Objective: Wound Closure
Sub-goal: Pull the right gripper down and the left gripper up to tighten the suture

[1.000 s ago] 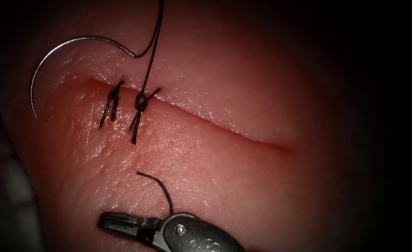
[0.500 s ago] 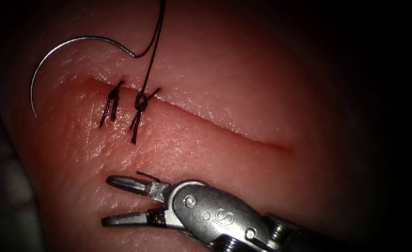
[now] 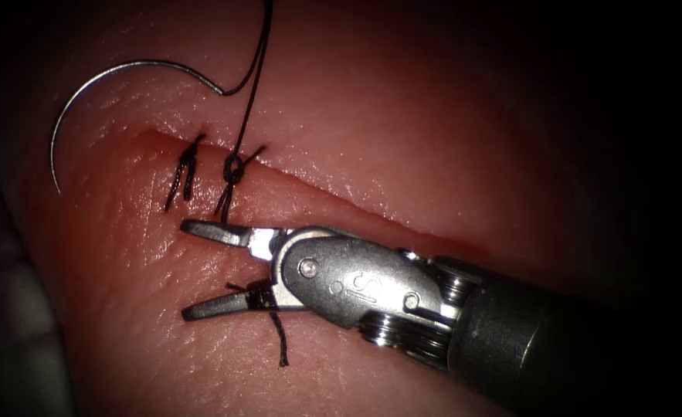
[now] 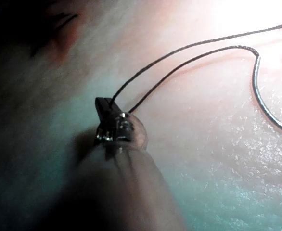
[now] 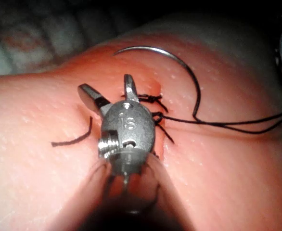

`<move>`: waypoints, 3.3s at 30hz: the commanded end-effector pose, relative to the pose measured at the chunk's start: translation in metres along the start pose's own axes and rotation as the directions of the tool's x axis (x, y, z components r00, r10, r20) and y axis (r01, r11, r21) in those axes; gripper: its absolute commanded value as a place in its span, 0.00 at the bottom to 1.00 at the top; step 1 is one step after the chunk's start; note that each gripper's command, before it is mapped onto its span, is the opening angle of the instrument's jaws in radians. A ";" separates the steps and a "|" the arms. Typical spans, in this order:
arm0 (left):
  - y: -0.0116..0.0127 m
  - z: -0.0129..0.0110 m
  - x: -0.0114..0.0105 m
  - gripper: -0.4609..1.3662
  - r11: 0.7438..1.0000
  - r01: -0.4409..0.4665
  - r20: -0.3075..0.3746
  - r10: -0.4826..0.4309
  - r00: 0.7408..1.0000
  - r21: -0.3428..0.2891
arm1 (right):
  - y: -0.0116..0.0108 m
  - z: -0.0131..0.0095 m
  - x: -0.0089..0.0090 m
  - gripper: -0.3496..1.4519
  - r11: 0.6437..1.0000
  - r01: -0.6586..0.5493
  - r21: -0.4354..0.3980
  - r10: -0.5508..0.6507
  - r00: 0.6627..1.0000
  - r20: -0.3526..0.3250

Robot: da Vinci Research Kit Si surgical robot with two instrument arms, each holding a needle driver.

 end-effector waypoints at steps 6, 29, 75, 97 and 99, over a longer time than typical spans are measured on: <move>0.0001 -0.0001 0.0000 0.06 1.000 -0.001 0.000 0.001 1.000 -0.001 | 0.0013 0.0000 -0.0009 0.78 0.990 0.139 0.008 -0.139 0.990 0.027; 0.0005 -0.0003 -0.0002 0.06 1.000 -0.004 -0.001 0.004 1.000 0.001 | 0.0003 0.0008 -0.0035 0.95 0.930 0.367 0.013 -0.367 0.929 0.035; -0.0004 0.0008 -0.0012 0.06 0.998 -0.044 -0.019 0.045 0.999 0.040 | -0.0002 -0.0001 -0.0033 0.00 0.986 0.158 0.054 -0.165 0.974 0.155; -0.0013 0.0044 -0.0046 0.06 0.987 -0.085 -0.035 0.091 0.995 0.135 | -0.0042 0.0001 -0.0018 0.00 1.000 0.009 -0.004 -0.009 0.990 0.140; -0.0014 0.0045 -0.0045 0.06 0.986 -0.090 -0.035 0.096 0.995 0.141 | -0.0046 0.0003 -0.0013 0.00 1.000 0.009 -0.006 -0.008 0.990 0.137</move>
